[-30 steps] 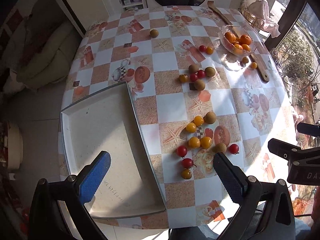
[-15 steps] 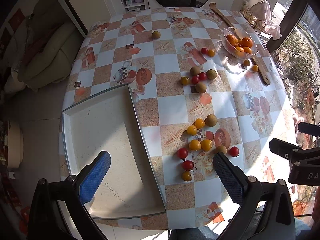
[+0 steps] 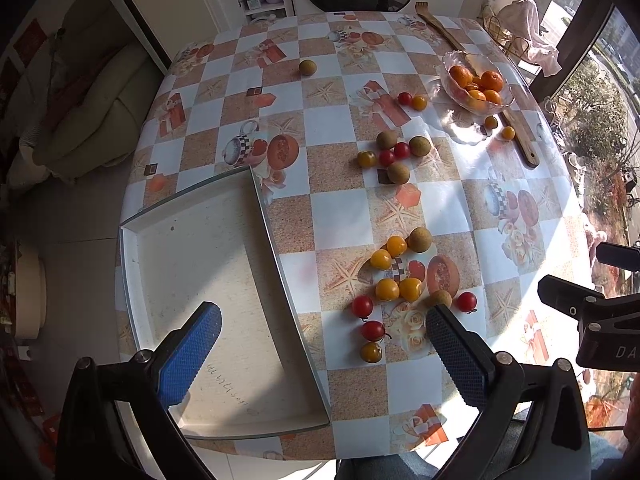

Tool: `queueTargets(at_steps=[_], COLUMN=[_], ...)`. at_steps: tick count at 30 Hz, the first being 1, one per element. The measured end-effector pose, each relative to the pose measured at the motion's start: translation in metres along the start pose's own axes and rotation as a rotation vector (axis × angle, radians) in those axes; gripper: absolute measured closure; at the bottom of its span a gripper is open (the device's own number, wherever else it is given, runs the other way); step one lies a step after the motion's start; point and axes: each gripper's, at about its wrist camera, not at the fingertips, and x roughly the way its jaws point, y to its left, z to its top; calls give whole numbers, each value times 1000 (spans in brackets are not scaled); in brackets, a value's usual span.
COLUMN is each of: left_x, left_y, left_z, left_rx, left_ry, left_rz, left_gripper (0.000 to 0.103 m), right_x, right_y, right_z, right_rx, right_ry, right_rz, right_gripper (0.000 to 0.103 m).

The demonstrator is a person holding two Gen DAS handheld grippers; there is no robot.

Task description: Organize fruits

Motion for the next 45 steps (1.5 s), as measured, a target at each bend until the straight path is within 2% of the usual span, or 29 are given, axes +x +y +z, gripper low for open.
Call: queueTargets(at_steps=[33,38,45], left_x=[18,29,64], left_y=[-5,-5,-9], left_z=[10,24,58], left_rx=[17,39,46], left_ry=[41,31,1], left_rz=[-14,-16,-32], left_gripper=[0,0,0], right_x=[9,17,37], right_y=[-3,-12,-31], right_z=[0,1,18], right_rx=[2,38,104], right_ry=[21,21,25], right_rz=[-20,-20,-3], right_gripper=[0,0,0])
